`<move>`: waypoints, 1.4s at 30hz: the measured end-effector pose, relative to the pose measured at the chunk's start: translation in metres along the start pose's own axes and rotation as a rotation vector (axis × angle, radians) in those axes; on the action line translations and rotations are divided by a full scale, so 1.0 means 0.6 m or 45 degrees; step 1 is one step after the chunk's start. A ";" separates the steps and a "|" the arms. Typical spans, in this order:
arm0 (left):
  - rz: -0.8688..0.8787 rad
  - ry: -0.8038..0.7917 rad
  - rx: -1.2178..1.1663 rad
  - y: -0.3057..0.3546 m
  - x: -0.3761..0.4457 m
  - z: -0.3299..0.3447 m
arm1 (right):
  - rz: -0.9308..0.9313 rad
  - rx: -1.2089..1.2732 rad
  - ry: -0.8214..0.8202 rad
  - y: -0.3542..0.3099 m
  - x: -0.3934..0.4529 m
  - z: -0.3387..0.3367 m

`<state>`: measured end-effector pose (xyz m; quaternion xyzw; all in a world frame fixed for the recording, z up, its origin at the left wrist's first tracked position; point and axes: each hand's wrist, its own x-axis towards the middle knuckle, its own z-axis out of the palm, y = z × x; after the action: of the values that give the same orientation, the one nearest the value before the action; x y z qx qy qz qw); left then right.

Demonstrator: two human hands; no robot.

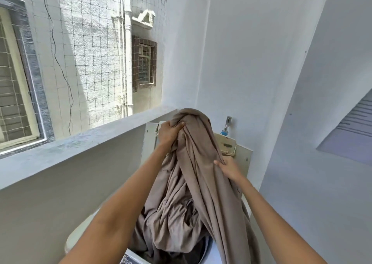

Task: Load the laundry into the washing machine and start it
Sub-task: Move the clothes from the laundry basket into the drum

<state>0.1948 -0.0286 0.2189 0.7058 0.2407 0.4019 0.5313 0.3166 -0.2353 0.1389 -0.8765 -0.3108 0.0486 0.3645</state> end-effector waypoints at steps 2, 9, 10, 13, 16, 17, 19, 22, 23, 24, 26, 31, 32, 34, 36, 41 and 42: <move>0.009 -0.089 0.209 -0.003 0.006 -0.011 | -0.011 -0.042 0.165 -0.028 0.005 -0.010; 0.280 -0.396 0.326 -0.003 -0.005 -0.044 | -0.313 0.186 0.457 -0.196 0.005 -0.089; 0.287 -0.546 0.220 0.012 -0.018 -0.043 | -0.376 0.276 0.464 -0.228 0.006 -0.097; 0.244 -0.659 0.042 0.046 -0.032 -0.035 | -0.529 0.414 0.446 -0.307 0.013 -0.119; 0.319 -0.249 0.112 0.077 -0.022 -0.030 | -0.569 0.441 0.401 -0.331 0.029 -0.124; 0.338 -0.110 0.201 0.080 -0.017 -0.027 | -0.567 0.427 0.361 -0.326 0.034 -0.122; 0.316 0.088 0.242 0.085 -0.010 -0.019 | -0.575 0.389 0.240 -0.304 0.036 -0.118; 0.205 0.214 0.167 0.107 -0.004 -0.018 | -0.478 0.180 0.003 -0.228 0.025 -0.094; 0.181 0.237 0.147 0.115 0.002 -0.021 | -0.420 0.084 -0.093 -0.189 0.020 -0.078; 0.164 0.253 0.124 0.122 0.008 -0.025 | -0.351 0.013 -0.179 -0.150 0.014 -0.060; 0.140 0.266 0.061 0.136 0.018 -0.031 | -0.155 -0.115 -0.338 -0.079 0.001 -0.020; 0.139 0.194 0.075 0.123 0.033 -0.039 | 0.136 -0.084 -0.042 -0.042 -0.002 0.040; 0.123 0.159 0.120 0.116 0.038 -0.043 | 0.171 0.086 0.070 -0.057 0.002 0.038; 0.051 0.080 0.322 0.100 0.047 -0.052 | 0.244 0.530 0.237 -0.103 0.014 0.017; -0.037 0.010 0.546 0.076 0.053 -0.059 | 0.274 0.909 0.292 -0.159 0.028 -0.016; -0.150 -0.198 0.506 0.010 0.029 -0.068 | 0.006 1.364 0.208 -0.313 0.052 -0.094; -0.155 -0.213 0.388 0.004 0.023 -0.072 | -0.034 1.476 0.212 -0.342 0.055 -0.107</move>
<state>0.1670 0.0053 0.2303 0.7933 0.2961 0.2678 0.4597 0.2586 -0.1445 0.3279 -0.5310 -0.2150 0.1371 0.8081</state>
